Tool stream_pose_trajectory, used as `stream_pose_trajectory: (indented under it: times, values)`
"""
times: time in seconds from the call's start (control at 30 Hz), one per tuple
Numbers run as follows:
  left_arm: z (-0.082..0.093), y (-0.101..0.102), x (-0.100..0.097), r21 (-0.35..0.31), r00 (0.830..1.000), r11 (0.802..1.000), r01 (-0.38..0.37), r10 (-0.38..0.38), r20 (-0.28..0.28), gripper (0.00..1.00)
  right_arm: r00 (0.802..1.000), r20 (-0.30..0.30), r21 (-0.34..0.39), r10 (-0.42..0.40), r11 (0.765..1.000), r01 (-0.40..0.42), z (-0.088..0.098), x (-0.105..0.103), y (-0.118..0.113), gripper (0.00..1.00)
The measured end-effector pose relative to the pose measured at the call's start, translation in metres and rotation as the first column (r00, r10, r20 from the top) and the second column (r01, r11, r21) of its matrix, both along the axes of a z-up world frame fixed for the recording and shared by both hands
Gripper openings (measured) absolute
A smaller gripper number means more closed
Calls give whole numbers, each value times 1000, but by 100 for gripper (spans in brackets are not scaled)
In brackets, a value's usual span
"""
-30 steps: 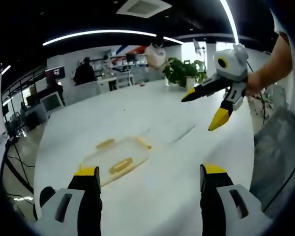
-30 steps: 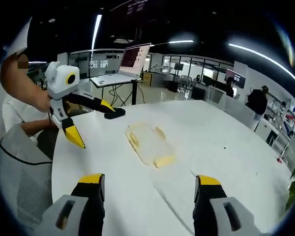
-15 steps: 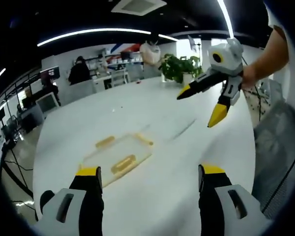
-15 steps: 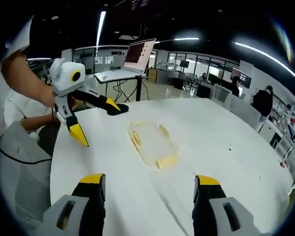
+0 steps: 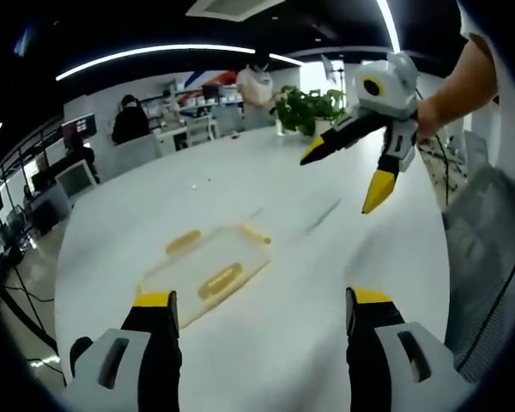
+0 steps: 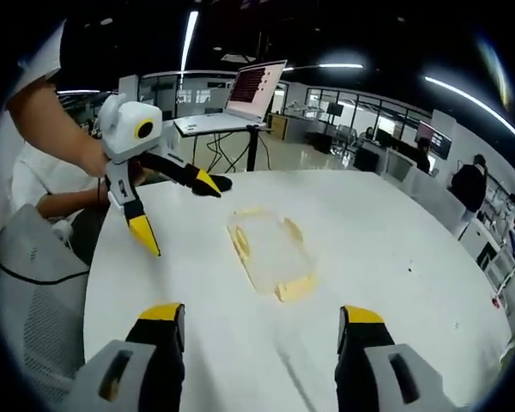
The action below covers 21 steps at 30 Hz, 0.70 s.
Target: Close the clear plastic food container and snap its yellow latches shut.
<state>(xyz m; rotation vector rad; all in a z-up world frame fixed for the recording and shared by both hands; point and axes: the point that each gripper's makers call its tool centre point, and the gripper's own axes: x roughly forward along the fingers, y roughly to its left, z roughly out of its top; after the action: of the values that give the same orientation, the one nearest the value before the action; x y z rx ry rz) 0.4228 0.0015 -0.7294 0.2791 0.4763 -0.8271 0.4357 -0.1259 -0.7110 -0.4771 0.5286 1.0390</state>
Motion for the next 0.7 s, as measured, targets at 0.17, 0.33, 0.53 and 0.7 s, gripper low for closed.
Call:
stream_pose_trajectory:
  times: [0.17,0.33,0.53,0.7]
  values:
    - [0,1,3,3,1000,1000,7,-7,-1,78,1000,14,-12,12,1000,-12,1,11,2,72]
    - [-5,6,4,32,1000,999,29,-29,-3,77,999,16,-30,34,999,-33,0,17,5,72]
    - [-9,15,8,61,999,997,44,-44,-5,77,998,14,-67,68,996,-67,-5,22,6,72]
    - [-11,22,12,89,998,994,63,-63,-12,76,995,18,-90,103,991,-101,-7,24,8,73]
